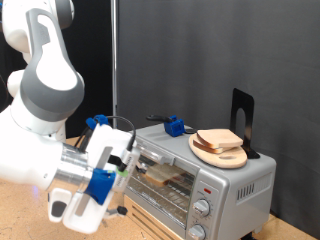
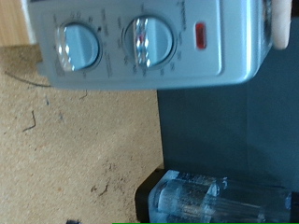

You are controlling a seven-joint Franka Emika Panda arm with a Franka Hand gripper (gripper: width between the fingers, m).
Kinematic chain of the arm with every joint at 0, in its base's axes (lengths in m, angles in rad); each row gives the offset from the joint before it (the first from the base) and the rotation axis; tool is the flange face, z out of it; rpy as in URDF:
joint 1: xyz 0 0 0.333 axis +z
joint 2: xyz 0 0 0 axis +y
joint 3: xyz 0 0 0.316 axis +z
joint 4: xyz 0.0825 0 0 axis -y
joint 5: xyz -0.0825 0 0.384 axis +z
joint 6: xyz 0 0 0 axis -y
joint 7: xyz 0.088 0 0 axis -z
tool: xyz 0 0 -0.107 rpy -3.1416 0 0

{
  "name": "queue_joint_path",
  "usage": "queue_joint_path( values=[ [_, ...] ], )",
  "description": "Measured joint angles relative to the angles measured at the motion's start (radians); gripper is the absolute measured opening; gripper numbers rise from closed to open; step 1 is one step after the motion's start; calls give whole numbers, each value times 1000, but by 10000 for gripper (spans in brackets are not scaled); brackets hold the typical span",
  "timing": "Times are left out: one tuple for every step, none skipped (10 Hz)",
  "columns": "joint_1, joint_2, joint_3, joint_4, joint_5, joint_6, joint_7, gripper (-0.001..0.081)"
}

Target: Make a piece of toast with the oven

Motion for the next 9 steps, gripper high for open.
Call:
queue_joint_path(
  values=[
    [9,38,0,49,-19,3,21,808],
    [18,77,0,103,-42,1,35,808],
    [27,119,0,157,-61,-8,47,808],
    [35,163,0,214,-74,-15,67,808],
    [43,206,0,270,-81,-16,88,808],
    [52,250,0,326,-86,-16,105,808],
    [59,294,0,383,-95,-15,121,808],
    [67,334,-2,432,-106,-11,137,808],
    [74,369,-4,481,-113,-10,148,808]
  ],
)
